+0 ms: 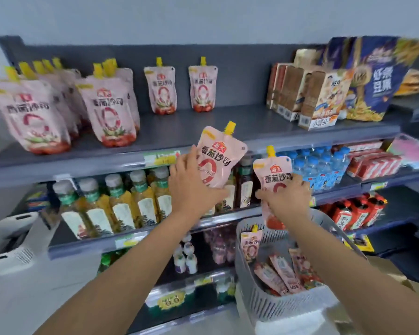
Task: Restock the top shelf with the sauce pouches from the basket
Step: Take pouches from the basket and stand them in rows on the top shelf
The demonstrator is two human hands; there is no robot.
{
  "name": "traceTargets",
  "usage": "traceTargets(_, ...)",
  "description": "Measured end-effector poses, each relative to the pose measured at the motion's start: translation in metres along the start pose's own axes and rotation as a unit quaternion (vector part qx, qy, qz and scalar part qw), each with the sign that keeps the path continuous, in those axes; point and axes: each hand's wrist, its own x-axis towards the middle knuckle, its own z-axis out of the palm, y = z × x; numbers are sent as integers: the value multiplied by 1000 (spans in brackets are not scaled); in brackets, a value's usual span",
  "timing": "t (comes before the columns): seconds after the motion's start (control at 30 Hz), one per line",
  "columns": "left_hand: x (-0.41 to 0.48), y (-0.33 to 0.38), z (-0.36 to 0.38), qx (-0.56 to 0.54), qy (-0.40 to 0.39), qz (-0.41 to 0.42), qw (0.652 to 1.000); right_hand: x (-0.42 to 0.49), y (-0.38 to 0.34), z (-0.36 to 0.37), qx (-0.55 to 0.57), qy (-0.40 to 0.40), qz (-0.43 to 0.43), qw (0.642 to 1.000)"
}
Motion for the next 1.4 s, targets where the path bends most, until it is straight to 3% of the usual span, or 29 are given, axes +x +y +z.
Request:
traceTargets(0.17,33,-2,-40,-23,75,-2,997,6,-64,-10,85,72,-86,990)
traceTargets(0.37,86,5,-52,-18,140,-39,989,42,-120,-17,167,105,-177,964)
traceTargets(0.6,160,15,-30,38,129,-66,989,100,-167,-3,262,58,-204,942)
traceTargets(0.93,254,-16,10,-2,146,-231,962,158,-187,42,285,13,-210,935)
traceTargets(1.17,313,-45,35,-67,199,-250,945,183,-200,71,279,8,-210,937)
traceTargets(1.4,346,-68,59,-7,173,-197,965,194,-200,90,264,-5,-229,937)
